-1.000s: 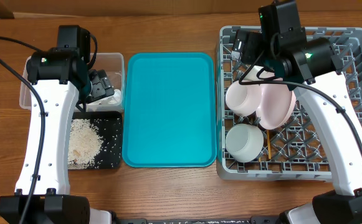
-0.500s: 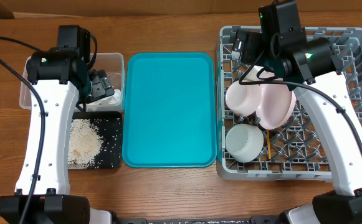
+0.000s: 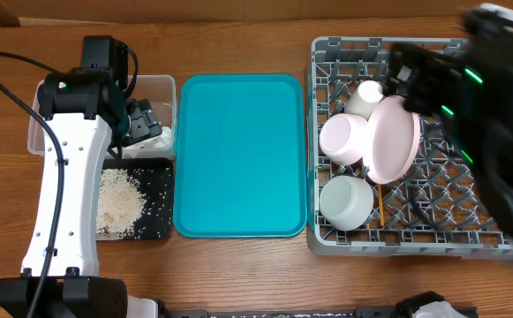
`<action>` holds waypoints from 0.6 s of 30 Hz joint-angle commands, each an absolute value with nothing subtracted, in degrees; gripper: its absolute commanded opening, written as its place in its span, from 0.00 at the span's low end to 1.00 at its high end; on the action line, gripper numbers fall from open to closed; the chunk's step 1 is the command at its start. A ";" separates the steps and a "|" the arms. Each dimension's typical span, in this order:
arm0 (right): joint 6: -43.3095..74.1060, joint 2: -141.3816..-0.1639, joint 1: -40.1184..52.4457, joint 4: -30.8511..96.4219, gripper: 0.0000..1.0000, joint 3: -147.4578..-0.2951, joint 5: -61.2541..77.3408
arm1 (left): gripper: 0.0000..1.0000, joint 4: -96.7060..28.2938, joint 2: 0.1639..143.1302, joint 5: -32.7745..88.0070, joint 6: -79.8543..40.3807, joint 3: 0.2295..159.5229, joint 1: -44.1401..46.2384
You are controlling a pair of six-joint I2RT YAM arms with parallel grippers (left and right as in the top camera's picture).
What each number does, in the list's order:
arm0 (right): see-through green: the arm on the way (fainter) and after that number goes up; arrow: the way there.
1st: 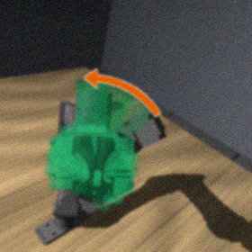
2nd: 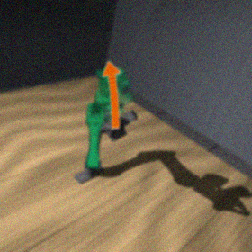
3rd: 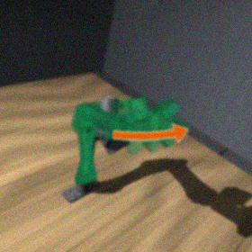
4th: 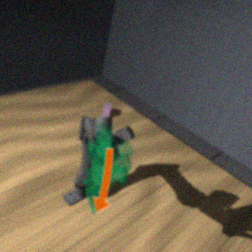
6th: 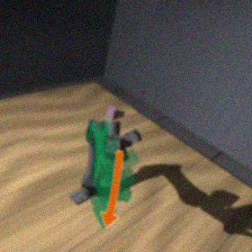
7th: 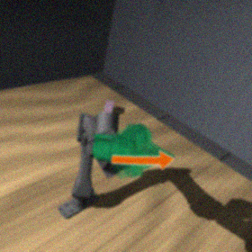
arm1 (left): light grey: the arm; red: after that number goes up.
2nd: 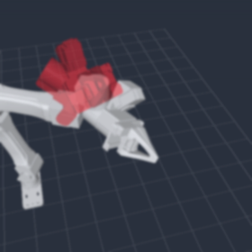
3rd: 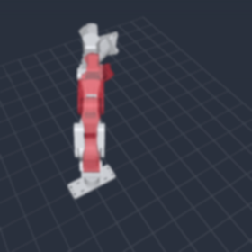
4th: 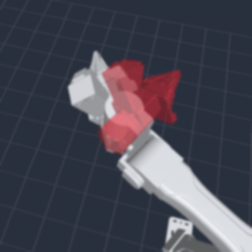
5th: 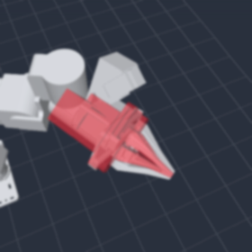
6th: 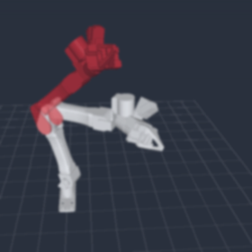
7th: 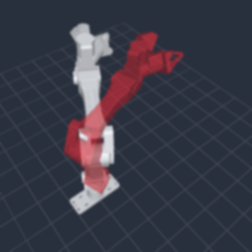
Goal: Sort waste into correct bins and load items into the dishwasher
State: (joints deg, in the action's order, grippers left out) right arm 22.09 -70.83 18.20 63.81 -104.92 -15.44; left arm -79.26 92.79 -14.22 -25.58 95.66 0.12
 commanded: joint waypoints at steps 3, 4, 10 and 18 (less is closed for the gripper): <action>22.11 -60.31 18.37 63.61 1.00 -106.04 -16.88 | 1.00 -79.15 92.58 -14.98 -25.78 96.25 0.03; 22.11 -58.15 18.37 63.81 1.00 -105.93 -16.88 | 1.00 -79.15 92.58 -14.98 -25.76 96.25 0.01; 23.09 -43.40 18.37 63.18 1.00 -98.43 -16.78 | 1.00 -79.15 92.58 -14.98 -25.76 96.25 0.01; 24.23 -23.20 17.78 42.57 1.00 -69.84 -16.86 | 1.00 -79.18 92.58 -14.98 -25.76 96.25 0.01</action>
